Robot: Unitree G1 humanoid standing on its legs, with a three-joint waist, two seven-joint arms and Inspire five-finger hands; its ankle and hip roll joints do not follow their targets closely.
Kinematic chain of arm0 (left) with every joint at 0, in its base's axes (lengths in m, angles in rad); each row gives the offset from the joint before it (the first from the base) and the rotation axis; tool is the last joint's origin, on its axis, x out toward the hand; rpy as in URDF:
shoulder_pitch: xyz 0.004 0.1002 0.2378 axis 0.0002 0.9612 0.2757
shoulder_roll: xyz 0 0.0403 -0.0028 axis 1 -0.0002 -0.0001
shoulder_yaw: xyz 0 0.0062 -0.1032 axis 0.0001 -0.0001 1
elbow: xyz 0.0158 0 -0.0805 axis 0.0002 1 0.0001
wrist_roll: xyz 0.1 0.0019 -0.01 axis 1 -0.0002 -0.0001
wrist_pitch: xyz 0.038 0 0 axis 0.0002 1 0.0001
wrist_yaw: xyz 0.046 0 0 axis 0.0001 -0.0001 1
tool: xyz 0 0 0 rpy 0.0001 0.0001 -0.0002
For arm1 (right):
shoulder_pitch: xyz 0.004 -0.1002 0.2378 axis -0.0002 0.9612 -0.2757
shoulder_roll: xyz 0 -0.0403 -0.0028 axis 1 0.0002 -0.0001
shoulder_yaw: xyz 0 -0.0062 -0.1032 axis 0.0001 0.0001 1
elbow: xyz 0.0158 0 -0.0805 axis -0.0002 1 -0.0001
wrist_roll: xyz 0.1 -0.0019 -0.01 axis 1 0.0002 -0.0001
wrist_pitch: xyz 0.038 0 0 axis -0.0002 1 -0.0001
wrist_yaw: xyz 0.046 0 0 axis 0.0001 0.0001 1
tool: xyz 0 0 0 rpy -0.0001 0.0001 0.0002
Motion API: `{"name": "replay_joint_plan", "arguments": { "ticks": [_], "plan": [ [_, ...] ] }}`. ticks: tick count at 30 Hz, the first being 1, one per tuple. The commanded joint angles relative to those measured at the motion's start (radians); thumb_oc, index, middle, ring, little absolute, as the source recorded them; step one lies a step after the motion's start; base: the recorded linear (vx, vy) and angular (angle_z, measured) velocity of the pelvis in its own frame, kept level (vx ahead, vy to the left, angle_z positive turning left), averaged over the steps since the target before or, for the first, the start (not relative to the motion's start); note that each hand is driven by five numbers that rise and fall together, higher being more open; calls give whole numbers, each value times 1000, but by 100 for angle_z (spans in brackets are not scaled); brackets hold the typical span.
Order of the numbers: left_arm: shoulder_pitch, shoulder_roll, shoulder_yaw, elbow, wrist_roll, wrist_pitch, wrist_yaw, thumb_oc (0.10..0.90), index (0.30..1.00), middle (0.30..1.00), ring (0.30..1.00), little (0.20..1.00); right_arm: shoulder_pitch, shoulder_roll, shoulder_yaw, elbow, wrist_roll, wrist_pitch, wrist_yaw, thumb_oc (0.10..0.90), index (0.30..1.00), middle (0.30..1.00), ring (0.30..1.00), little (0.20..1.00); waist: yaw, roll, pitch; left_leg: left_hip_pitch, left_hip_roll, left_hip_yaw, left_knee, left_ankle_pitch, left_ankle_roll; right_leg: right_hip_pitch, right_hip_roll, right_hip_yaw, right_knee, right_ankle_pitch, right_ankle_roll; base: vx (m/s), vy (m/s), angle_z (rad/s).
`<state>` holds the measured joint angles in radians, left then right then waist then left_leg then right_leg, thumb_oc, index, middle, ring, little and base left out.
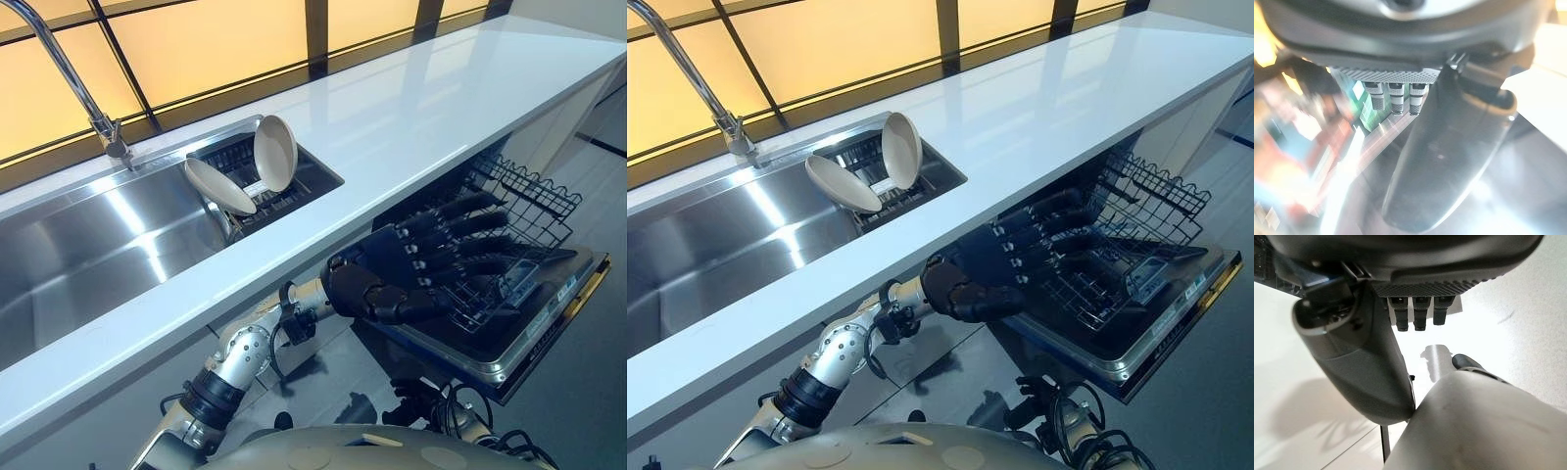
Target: Pick up plates and place into dishwasher.
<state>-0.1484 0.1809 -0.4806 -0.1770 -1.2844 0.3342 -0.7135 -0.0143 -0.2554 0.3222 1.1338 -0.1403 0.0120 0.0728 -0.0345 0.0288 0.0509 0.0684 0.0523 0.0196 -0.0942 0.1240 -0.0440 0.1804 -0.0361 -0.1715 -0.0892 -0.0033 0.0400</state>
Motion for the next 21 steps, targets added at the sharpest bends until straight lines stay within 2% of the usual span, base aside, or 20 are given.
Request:
{"name": "replay_joint_plan", "arguments": {
  "ticks": [1,2,4,5,6,7,8,9,10,12,14,15,17,18,21],
  "plan": [
    [-99,-4,82,-131,-238,-269,-9,800,900,900,900,900,-3,44,61,48,9,-12,-23,800,900,900,900,900,24,-40,11,74,-80,71,7,-190,66,-65,4,60,47,-10,25,0,0,0],
    [-106,7,100,-156,-206,-350,19,800,900,900,900,900,1,46,65,51,15,-15,-29,800,900,900,900,900,27,-41,11,73,-81,66,7,-189,66,-62,3,57,46,-12,23,0,0,0],
    [-117,54,157,-198,24,-589,108,800,900,900,900,900,13,49,68,52,21,-23,-39,800,900,900,900,900,38,-42,10,71,-83,55,7,-187,66,-59,2,50,44,-16,21,-3,-10,4],
    [-120,92,193,-216,142,-683,199,800,900,900,900,900,22,49,67,47,22,-24,-45,800,900,900,900,900,44,-40,13,74,-83,48,7,-187,64,-52,1,45,44,-20,21,-1,-5,6],
    [-120,110,209,-221,324,-774,310,800,900,900,900,900,27,49,67,43,22,-24,-50,800,900,900,900,900,47,-40,10,69,-82,45,7,-185,62,-55,0,43,45,-20,20,4,1,9],
    [-124,190,290,-238,583,-825,516,800,900,900,900,900,49,44,56,34,16,-32,-57,800,900,900,900,900,57,-38,11,72,-84,33,7,-184,61,-46,-1,31,42,-26,21,5,6,14],
    [-131,241,355,-231,785,-834,674,800,900,900,900,900,65,41,50,36,13,-43,-64,800,900,900,900,900,64,-38,8,73,-87,22,7,-185,60,-40,-1,23,40,-30,23,19,11,21],
    [-142,285,413,-214,948,-817,792,800,900,900,900,900,77,38,46,41,9,-51,-64,800,900,900,900,900,70,-39,1,73,-89,16,7,-185,61,-37,-2,17,39,-33,23,33,9,23],
    [-151,322,454,-197,1041,-789,846,800,900,900,900,900,83,36,45,47,10,-58,-67,800,900,900,900,900,73,-40,-2,78,-89,11,7,-188,61,-29,-2,13,39,-39,23,37,4,29],
    [-182,443,524,-137,1297,-673,931,800,900,900,900,900,83,28,48,58,3,-64,-56,800,900,900,900,900,81,-42,-22,71,-91,4,7,-183,58,-32,-1,7,38,-41,21,51,-1,27],
    [-207,577,569,-77,1425,-565,952,800,900,900,900,900,72,13,50,57,3,-55,-41,800,900,900,900,900,87,-36,-33,70,-90,3,9,-179,56,-32,-1,6,43,-44,20,42,18,30],
    [-219,669,582,-19,1478,-548,980,800,900,900,900,900,62,2,50,55,-3,-46,-33,800,900,900,900,900,89,-29,-37,68,-89,7,10,-177,55,-35,-2,5,48,-46,19,17,29,33],
    [-231,767,593,43,1553,-515,1002,800,900,900,900,900,53,-9,46,59,-12,-46,-23,800,900,900,900,900,91,-21,-40,67,-87,11,11,-176,54,-38,-4,5,53,-48,19,-7,38,21],
    [-236,846,586,100,1588,-514,1022,800,900,900,900,900,47,-20,46,62,-27,-49,-17,800,900,900,900,900,90,-11,-39,68,-87,13,11,-174,55,-40,-5,5,56,-47,20,-17,52,14],
    [-257,971,538,206,1637,-522,1012,800,900,900,900,900,34,-34,46,60,-39,-60,-8,800,900,900,900,900,88,5,-38,73,-90,16,11,-175,56,-39,-7,7,60,-48,22,-1,48,5]
  ]
}}
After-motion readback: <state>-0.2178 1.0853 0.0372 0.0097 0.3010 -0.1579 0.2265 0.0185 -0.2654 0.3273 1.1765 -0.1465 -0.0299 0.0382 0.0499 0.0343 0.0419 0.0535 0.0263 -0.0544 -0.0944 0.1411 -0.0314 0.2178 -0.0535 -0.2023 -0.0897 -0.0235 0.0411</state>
